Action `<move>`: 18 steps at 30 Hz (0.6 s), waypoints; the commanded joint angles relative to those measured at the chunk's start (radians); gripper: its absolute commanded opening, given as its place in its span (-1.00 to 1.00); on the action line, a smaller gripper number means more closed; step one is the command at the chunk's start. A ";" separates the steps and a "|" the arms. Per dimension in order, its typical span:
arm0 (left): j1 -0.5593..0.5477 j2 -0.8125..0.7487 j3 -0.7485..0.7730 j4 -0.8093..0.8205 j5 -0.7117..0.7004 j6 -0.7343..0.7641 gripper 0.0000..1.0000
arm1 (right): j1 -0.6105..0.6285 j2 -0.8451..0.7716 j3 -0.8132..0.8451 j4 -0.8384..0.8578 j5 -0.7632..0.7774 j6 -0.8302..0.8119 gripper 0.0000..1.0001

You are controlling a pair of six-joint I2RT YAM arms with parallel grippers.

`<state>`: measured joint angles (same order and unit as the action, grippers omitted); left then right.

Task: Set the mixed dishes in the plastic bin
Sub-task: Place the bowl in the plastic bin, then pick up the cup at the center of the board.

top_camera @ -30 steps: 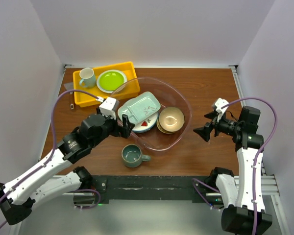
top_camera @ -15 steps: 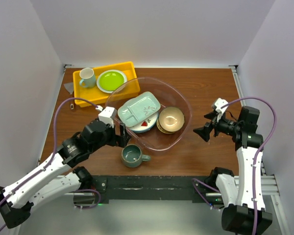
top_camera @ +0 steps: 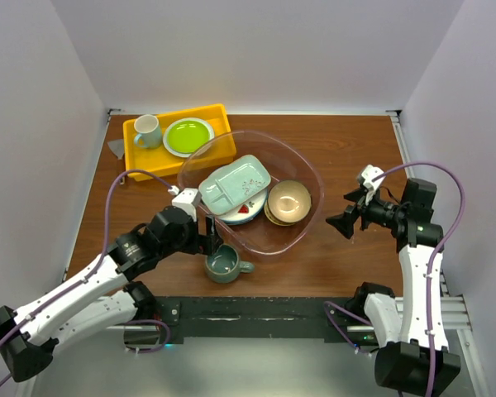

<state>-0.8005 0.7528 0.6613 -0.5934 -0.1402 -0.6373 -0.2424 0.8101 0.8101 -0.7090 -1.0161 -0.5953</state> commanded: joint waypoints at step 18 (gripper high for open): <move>0.003 0.037 -0.029 0.017 -0.001 -0.039 0.95 | 0.002 -0.002 0.003 0.028 -0.018 -0.021 0.96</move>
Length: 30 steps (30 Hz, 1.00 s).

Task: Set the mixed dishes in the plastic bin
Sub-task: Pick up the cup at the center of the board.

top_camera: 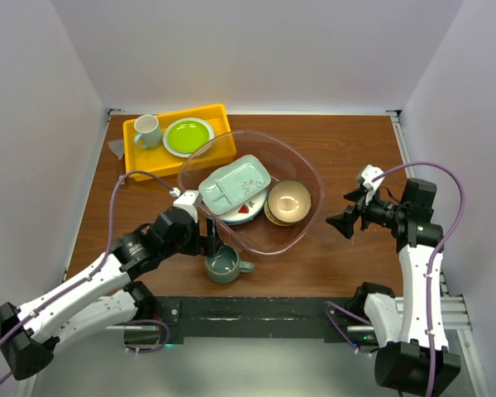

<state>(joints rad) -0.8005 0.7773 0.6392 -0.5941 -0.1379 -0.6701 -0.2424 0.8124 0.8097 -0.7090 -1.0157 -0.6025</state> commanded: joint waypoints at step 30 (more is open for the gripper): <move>0.003 0.138 -0.013 0.005 -0.008 -0.017 0.89 | 0.005 -0.019 0.006 0.016 -0.018 -0.023 0.96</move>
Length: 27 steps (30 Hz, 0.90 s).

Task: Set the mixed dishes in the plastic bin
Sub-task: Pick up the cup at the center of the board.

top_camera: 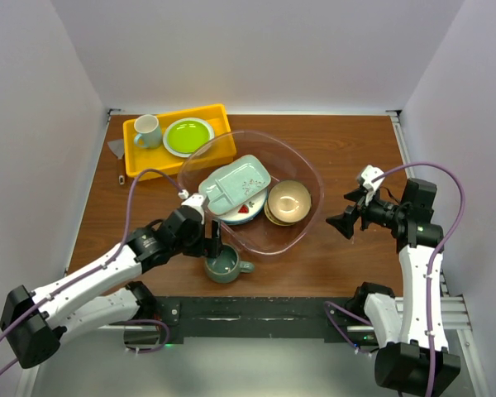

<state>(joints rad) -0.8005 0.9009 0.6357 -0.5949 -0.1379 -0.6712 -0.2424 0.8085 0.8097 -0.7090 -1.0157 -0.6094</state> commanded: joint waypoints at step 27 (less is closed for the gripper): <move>-0.040 0.142 0.012 -0.111 -0.043 -0.091 -0.73 | 0.025 -0.025 0.022 -0.018 -0.014 -0.049 0.96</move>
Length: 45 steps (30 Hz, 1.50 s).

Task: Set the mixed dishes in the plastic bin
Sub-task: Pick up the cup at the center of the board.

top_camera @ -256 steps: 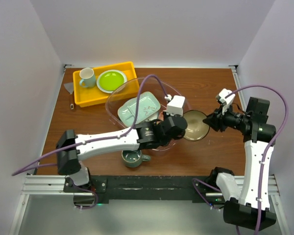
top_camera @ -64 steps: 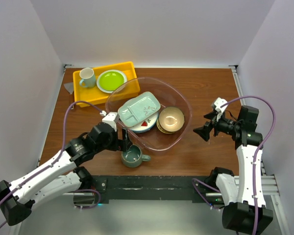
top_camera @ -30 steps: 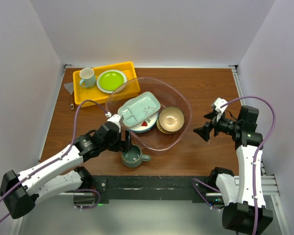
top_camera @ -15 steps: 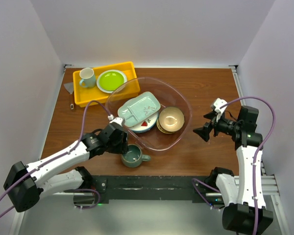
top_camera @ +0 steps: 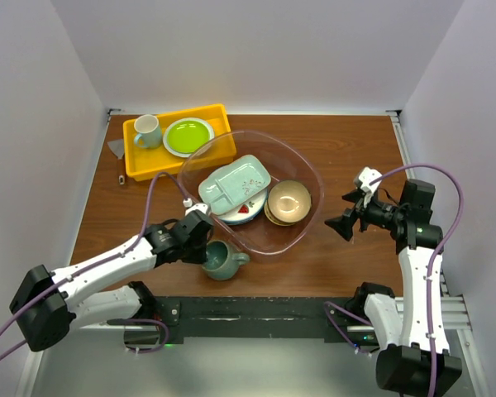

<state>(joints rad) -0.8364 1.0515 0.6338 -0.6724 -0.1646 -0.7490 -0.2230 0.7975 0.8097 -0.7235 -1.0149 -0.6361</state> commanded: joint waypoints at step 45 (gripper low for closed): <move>-0.004 -0.076 0.443 -0.023 0.646 0.499 -1.00 | 0.010 -0.015 0.025 -0.005 -0.011 -0.028 0.96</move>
<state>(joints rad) -0.8391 0.9642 0.9661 -0.9054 0.3122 -0.2424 -0.2165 0.7956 0.8097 -0.7341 -1.0145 -0.6479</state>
